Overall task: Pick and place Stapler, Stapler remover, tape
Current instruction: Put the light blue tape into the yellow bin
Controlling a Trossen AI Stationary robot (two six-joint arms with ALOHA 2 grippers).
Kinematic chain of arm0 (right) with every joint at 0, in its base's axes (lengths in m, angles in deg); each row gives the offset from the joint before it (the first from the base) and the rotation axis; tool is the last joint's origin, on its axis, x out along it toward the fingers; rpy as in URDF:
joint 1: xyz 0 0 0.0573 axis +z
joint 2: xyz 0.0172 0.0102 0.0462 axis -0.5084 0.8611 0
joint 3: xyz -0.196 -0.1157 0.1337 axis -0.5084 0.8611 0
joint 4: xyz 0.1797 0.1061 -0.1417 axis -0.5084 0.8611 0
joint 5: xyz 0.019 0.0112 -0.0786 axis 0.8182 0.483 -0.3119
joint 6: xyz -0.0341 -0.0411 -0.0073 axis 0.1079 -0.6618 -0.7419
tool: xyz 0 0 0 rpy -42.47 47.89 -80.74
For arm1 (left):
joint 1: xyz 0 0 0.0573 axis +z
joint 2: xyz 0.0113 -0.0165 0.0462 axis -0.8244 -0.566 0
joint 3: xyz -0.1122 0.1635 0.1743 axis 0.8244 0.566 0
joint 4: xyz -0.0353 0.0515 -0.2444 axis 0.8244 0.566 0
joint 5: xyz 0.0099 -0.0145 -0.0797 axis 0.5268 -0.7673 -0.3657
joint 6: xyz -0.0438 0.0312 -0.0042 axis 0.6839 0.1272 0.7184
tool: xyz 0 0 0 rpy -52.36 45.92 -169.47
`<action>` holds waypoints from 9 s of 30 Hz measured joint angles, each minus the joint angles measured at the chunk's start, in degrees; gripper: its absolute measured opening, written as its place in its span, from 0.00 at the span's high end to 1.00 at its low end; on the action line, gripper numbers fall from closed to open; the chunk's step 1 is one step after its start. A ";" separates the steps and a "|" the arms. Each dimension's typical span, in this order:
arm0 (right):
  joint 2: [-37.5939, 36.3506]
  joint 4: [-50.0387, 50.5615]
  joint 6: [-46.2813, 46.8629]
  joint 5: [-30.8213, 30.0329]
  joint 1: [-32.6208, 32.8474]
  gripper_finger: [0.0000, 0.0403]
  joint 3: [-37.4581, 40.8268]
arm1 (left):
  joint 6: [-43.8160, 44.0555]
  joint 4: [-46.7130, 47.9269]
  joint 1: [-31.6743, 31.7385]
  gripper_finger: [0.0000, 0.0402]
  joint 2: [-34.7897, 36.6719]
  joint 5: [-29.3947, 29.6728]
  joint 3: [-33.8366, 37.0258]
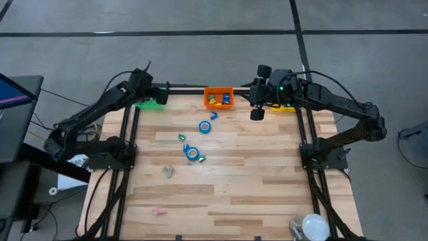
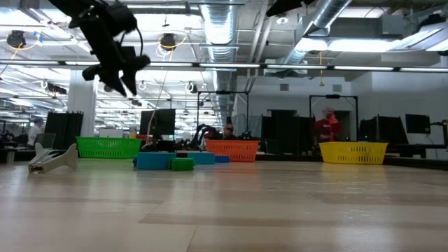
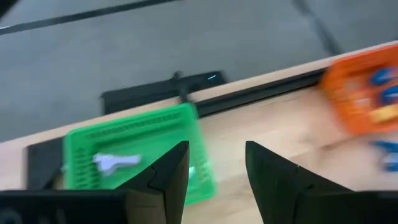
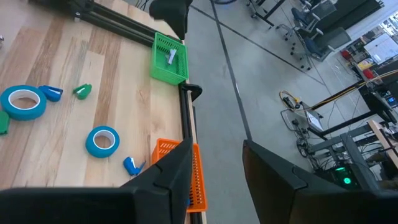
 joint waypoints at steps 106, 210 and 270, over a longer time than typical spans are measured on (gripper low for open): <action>0.00 0.46 30.45 9.03 5.40 0.58 6.51 | -33.02 -6.01 -50.98 0.33 -11.99 -24.70 0.00; 0.00 -18.48 29.95 8.33 4.95 0.58 6.45 | -17.08 -45.63 -39.14 0.93 -3.07 -33.12 -3.58; 2.29 -24.14 28.28 9.02 7.94 0.39 6.45 | -9.03 -65.75 -37.41 0.92 -11.93 -36.13 -3.89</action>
